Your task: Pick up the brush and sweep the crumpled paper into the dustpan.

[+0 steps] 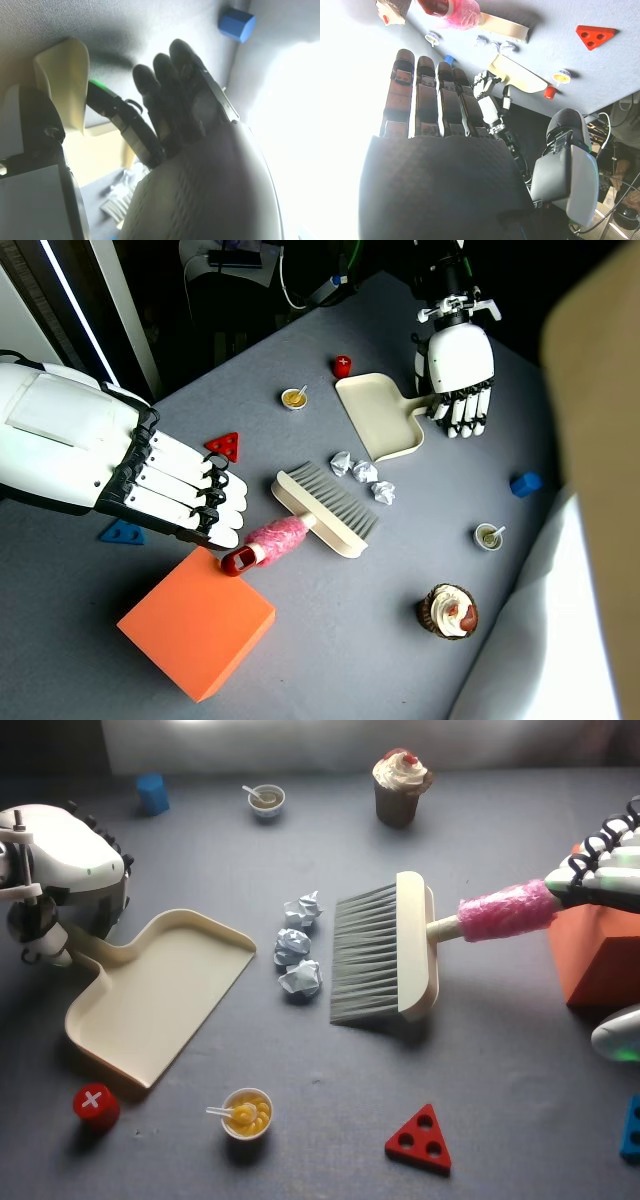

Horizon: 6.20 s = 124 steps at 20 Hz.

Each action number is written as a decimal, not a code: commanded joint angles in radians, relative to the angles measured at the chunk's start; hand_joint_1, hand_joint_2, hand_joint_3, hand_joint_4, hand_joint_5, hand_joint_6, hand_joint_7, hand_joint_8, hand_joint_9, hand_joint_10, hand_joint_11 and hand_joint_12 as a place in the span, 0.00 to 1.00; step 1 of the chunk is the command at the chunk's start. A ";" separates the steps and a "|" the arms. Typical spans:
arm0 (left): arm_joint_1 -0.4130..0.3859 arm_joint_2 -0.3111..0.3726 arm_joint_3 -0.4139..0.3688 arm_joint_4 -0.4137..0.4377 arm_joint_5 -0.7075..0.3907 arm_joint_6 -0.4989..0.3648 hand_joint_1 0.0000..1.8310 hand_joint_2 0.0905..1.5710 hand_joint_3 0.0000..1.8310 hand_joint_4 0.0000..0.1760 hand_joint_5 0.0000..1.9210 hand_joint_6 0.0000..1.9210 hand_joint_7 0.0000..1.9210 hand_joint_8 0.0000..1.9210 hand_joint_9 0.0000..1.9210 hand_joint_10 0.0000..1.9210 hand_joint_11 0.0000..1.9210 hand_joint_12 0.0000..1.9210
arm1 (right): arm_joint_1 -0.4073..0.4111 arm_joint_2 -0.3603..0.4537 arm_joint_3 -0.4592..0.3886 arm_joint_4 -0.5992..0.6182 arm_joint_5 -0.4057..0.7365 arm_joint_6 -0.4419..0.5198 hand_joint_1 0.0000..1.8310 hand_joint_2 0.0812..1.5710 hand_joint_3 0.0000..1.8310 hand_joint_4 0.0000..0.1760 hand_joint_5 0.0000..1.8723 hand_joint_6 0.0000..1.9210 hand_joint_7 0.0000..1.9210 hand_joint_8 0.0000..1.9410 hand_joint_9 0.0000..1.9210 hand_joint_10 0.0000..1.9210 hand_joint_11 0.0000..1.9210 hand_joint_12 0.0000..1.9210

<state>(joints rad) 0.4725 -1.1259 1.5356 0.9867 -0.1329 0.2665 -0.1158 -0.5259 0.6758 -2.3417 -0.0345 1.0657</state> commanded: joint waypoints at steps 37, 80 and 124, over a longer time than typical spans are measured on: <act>-0.062 0.015 0.056 0.030 0.022 0.014 0.64 0.63 0.00 0.00 0.63 0.30 0.38 0.00 0.30 0.00 0.28 0.01 | 0.012 0.012 0.007 -0.006 -0.078 0.004 0.00 0.59 0.00 0.00 0.08 0.00 0.09 0.00 0.10 0.00 0.12 0.00; -0.147 0.000 0.082 -0.102 0.196 0.082 0.65 0.63 0.00 0.00 0.62 0.32 0.39 0.00 0.32 0.00 0.29 0.01 | 0.052 -0.183 0.028 0.140 -0.338 -0.382 0.42 0.54 0.00 0.00 0.05 0.00 0.06 0.00 0.08 0.00 0.12 0.00; -0.225 -0.004 0.102 -0.025 0.239 0.021 0.65 0.64 0.00 0.00 0.61 0.33 0.40 0.00 0.34 0.00 0.32 0.01 | -0.229 -0.686 0.178 0.146 -1.060 -0.690 0.53 0.56 0.00 0.00 0.05 0.00 0.04 0.00 0.06 0.00 0.10 0.00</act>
<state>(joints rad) 0.2592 -1.1427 1.6329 0.9379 0.1310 0.2848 -0.3450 -1.2240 0.8539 -2.1166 -1.0042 0.3832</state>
